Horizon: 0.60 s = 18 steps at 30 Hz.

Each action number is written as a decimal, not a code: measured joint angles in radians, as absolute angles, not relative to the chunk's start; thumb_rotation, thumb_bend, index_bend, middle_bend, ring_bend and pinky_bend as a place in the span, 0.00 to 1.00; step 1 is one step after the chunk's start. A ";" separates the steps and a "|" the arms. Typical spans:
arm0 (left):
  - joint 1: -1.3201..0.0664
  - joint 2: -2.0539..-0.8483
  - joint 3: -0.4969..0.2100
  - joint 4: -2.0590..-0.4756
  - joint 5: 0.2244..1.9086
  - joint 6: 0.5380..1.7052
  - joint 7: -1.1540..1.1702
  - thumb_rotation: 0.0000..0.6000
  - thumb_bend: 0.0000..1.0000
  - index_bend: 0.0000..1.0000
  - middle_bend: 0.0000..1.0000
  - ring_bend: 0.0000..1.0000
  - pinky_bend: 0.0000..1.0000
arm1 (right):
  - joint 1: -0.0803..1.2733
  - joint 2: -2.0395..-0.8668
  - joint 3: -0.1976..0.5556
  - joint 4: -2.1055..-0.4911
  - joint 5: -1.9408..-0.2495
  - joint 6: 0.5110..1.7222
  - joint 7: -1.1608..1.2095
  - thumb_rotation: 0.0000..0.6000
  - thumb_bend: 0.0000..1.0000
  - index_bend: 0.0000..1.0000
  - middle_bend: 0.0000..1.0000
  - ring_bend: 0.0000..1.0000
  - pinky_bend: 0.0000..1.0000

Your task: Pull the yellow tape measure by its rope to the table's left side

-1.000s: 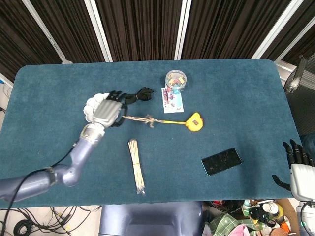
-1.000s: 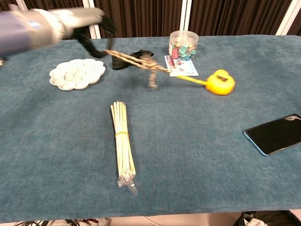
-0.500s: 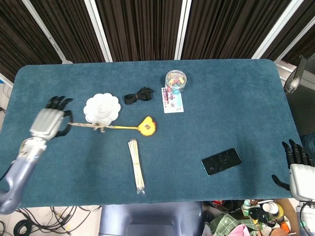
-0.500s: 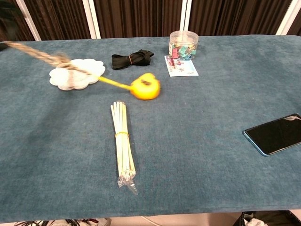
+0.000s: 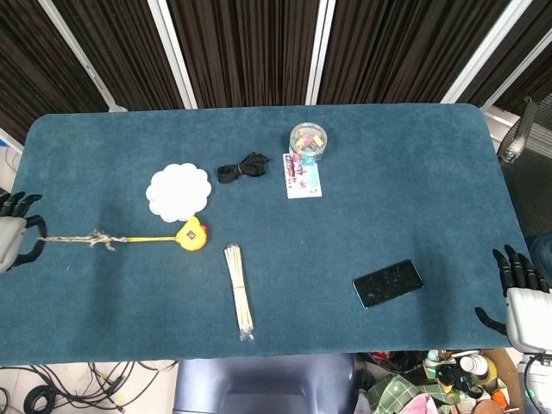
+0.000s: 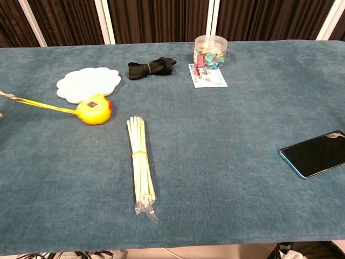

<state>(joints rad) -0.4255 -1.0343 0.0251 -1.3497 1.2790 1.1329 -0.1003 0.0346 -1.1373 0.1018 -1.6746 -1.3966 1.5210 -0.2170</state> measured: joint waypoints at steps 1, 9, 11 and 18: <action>-0.419 -1.035 0.028 -1.334 1.278 1.130 -0.107 1.00 0.50 0.67 0.11 0.00 0.00 | 0.034 -1.137 0.102 -1.675 -1.396 1.521 -0.217 1.00 0.07 0.01 0.00 0.06 0.16; -0.421 -1.082 -0.004 -1.263 1.289 1.101 -0.197 1.00 0.50 0.66 0.10 0.00 0.00 | 0.036 -1.139 0.100 -1.681 -1.397 1.517 -0.224 1.00 0.07 0.01 0.00 0.06 0.16; -0.440 -1.094 -0.020 -1.261 1.301 1.100 -0.201 1.00 0.50 0.65 0.10 0.00 0.00 | 0.036 -1.139 0.100 -1.681 -1.398 1.517 -0.226 1.00 0.07 0.01 0.00 0.06 0.16; -0.535 -1.124 -0.072 -1.304 1.330 1.050 -0.123 1.00 0.29 0.18 0.00 0.00 0.00 | 0.036 -1.139 0.103 -1.677 -1.389 1.514 -0.221 1.00 0.07 0.01 0.00 0.06 0.16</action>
